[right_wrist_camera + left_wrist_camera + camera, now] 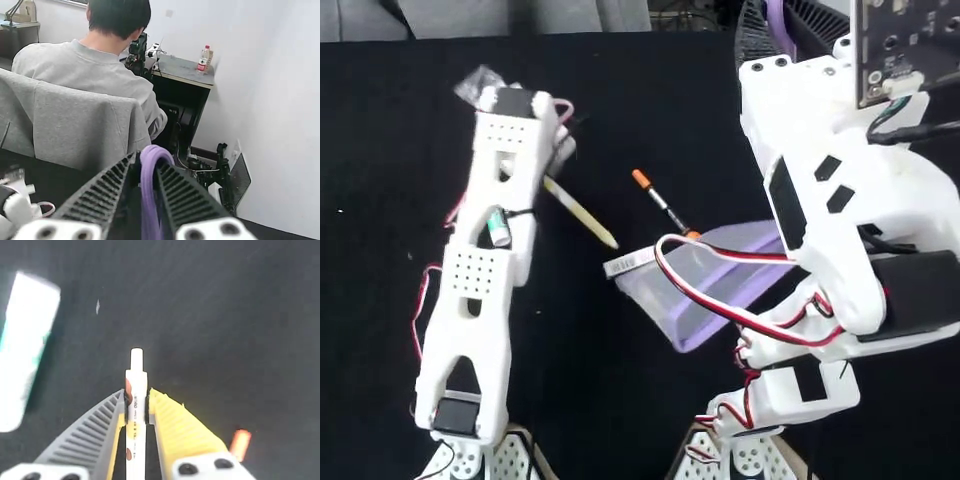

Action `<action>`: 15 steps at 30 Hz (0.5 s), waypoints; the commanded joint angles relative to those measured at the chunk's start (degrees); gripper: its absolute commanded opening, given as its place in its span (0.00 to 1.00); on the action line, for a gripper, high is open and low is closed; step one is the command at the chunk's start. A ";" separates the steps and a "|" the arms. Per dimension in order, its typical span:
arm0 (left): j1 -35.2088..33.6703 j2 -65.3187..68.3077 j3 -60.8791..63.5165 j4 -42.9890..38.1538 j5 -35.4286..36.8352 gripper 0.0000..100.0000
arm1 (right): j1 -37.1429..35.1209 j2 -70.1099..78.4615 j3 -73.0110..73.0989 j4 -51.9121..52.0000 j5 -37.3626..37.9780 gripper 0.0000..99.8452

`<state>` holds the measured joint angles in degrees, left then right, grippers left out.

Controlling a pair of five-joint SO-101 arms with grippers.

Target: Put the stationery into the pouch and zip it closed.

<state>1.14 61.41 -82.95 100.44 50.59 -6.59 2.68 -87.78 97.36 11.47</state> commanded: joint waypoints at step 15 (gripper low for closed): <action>3.74 -34.37 -12.35 -0.44 -12.75 0.03 | -1.05 -0.92 0.31 -0.18 0.09 0.01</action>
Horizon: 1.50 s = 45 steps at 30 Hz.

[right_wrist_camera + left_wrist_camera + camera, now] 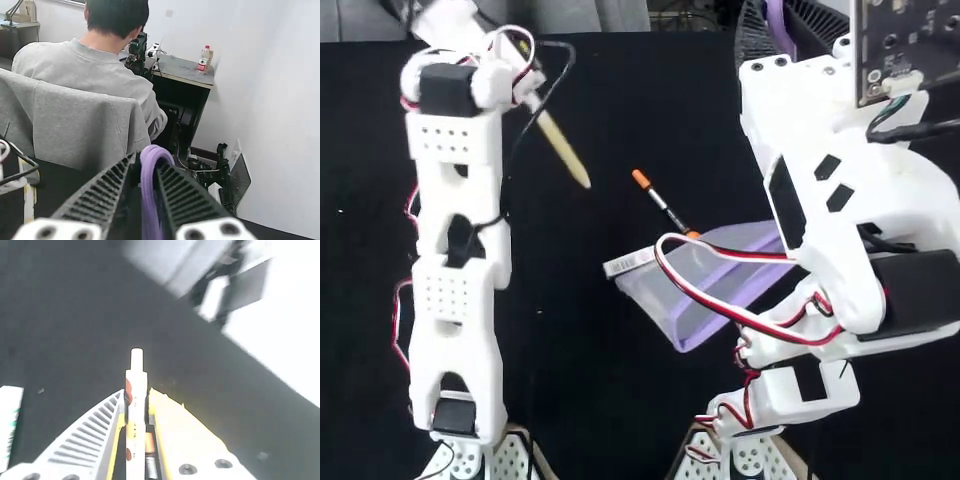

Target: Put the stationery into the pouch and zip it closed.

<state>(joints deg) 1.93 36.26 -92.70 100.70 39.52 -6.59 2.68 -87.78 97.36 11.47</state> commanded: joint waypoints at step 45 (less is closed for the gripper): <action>0.84 -62.59 19.91 0.09 -21.27 0.03 | -14.33 -14.73 11.47 -10.90 0.09 0.01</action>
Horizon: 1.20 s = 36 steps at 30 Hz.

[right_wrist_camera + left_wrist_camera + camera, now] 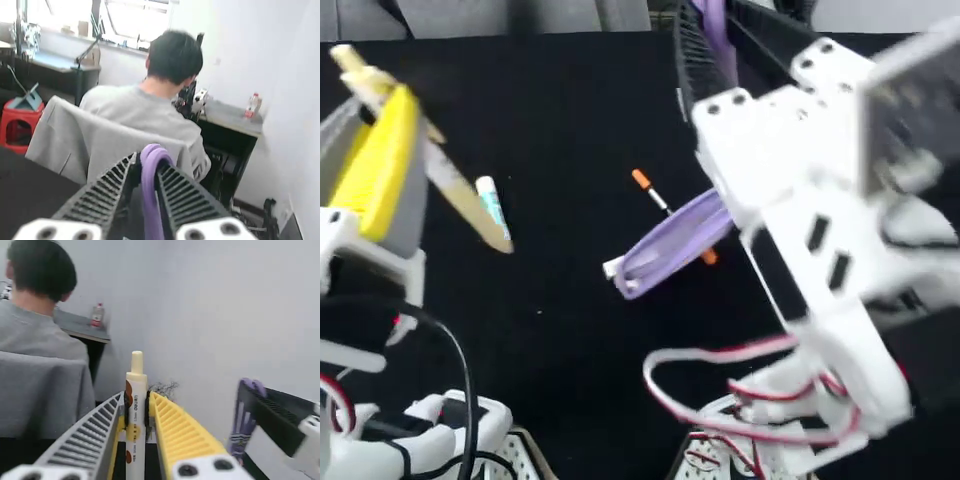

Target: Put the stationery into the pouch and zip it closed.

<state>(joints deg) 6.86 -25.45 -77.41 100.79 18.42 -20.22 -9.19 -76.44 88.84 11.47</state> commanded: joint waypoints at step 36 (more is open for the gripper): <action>-6.29 -2.29 16.48 -0.18 5.54 0.03 | -5.19 -12.35 18.59 -10.90 -5.45 0.01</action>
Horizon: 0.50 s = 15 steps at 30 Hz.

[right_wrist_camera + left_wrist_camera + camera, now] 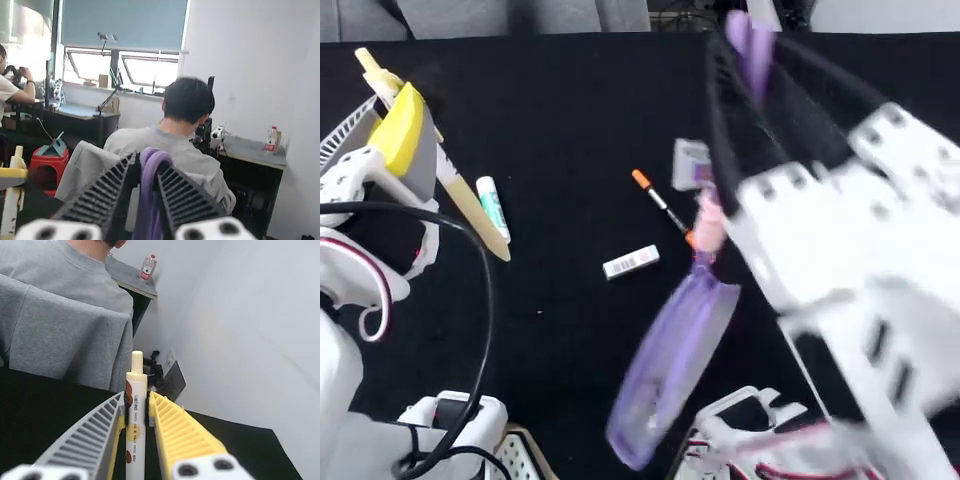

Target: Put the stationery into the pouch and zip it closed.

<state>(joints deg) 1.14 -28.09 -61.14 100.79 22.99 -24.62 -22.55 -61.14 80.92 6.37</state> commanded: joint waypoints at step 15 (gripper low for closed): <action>-0.48 0.18 3.03 -0.09 0.97 0.03 | 1.14 3.12 3.21 -3.43 -0.09 0.01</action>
<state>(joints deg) 1.14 -28.26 -60.18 100.79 22.99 -24.26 -17.10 -55.08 76.79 6.37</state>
